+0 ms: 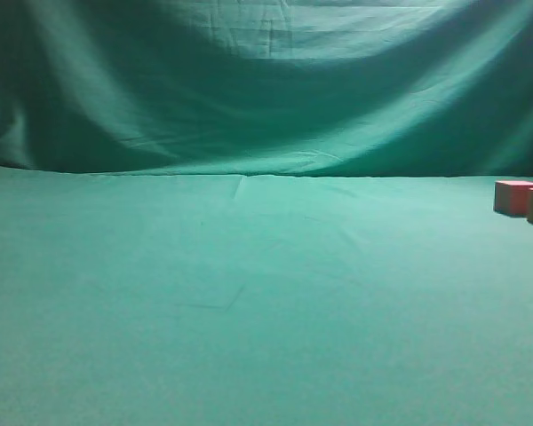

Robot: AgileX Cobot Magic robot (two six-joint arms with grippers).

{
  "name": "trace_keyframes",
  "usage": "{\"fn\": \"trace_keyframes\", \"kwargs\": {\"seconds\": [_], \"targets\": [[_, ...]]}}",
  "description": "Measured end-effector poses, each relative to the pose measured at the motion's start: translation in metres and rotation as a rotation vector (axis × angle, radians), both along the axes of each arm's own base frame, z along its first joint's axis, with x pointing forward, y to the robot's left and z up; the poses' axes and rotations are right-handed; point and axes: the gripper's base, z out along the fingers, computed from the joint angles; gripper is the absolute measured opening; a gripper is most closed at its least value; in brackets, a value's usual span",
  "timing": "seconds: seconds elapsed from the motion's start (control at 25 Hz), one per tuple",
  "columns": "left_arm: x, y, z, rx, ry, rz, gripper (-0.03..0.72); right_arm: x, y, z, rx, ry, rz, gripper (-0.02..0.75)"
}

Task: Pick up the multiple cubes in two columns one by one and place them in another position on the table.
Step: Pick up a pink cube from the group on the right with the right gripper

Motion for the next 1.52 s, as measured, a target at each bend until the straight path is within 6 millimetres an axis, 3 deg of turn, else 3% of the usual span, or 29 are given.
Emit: {"fn": "trace_keyframes", "kwargs": {"seconds": [1.36,1.52], "targets": [[0.000,0.000,0.000,0.000,0.000,0.000,0.000,0.001,-0.002,0.002,-0.047,-0.032,-0.011,0.050],[0.000,0.000,0.000,0.000,0.000,0.000,0.000,0.003,0.000,0.011,0.108,-0.109,-0.027,0.050]]}}
